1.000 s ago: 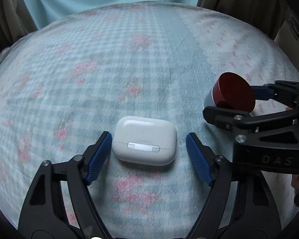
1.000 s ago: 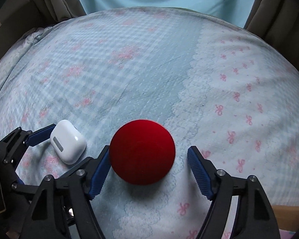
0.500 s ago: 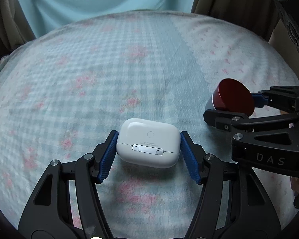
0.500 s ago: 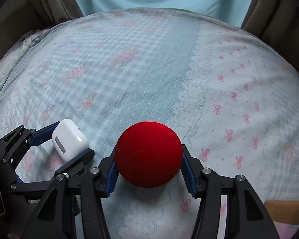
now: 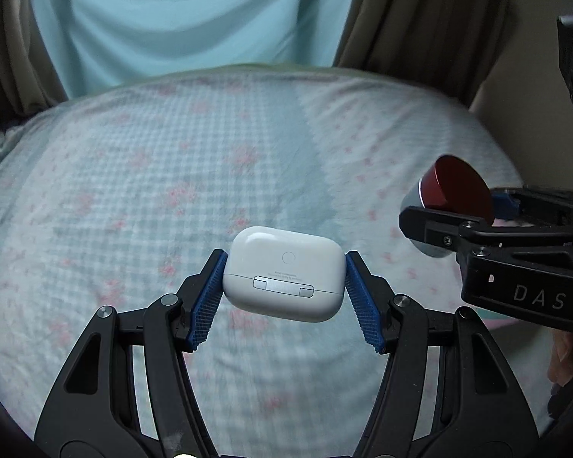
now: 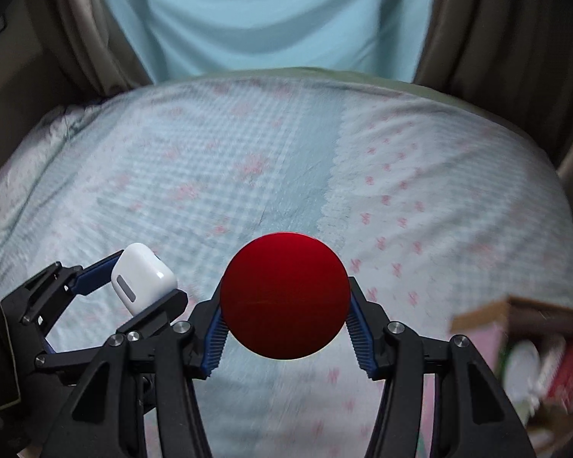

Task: Organize rigid objects
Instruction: 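Carry the earbud case and red-capped jar over the cardboard box with both tools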

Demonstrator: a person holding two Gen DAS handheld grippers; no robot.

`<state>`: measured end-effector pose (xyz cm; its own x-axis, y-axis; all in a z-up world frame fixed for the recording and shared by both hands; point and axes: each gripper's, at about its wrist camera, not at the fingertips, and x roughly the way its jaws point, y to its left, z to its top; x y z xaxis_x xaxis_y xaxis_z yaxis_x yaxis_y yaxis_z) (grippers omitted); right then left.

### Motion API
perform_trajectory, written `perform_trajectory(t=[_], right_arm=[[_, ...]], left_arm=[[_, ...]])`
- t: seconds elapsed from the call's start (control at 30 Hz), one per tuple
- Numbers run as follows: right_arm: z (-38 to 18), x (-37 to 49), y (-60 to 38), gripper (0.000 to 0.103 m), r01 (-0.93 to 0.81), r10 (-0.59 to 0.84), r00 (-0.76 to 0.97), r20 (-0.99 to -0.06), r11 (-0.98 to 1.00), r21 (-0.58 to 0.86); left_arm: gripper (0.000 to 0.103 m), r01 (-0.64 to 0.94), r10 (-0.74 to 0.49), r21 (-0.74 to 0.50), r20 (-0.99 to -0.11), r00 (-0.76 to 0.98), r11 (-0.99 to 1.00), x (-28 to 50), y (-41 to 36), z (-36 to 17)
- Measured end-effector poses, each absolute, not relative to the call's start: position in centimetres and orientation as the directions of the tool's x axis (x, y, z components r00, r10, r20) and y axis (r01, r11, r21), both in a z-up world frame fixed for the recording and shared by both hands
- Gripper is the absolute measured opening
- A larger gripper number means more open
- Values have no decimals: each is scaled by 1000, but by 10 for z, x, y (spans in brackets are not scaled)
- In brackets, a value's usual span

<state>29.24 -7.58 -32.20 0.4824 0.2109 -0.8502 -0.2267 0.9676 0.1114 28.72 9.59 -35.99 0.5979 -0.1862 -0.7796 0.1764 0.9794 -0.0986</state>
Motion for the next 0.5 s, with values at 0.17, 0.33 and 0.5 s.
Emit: perform_trajectory(t=[0.17,0.33,0.5], right_arm=[[-281,253,-104,51,-83,205,449,-870,979,188],[-251,212,-140,51,29,182,450,-874,975,218],[-224,176,-184,51,82,130,465,-875,979,189]], left_arm=[[59,233,-232,-109,-764,602,966,256,90,-300],[59,280,-267,-114,-748,608,953,233,76,-255],[59,313,-293,-116,-736,610,943,215,46,-222]])
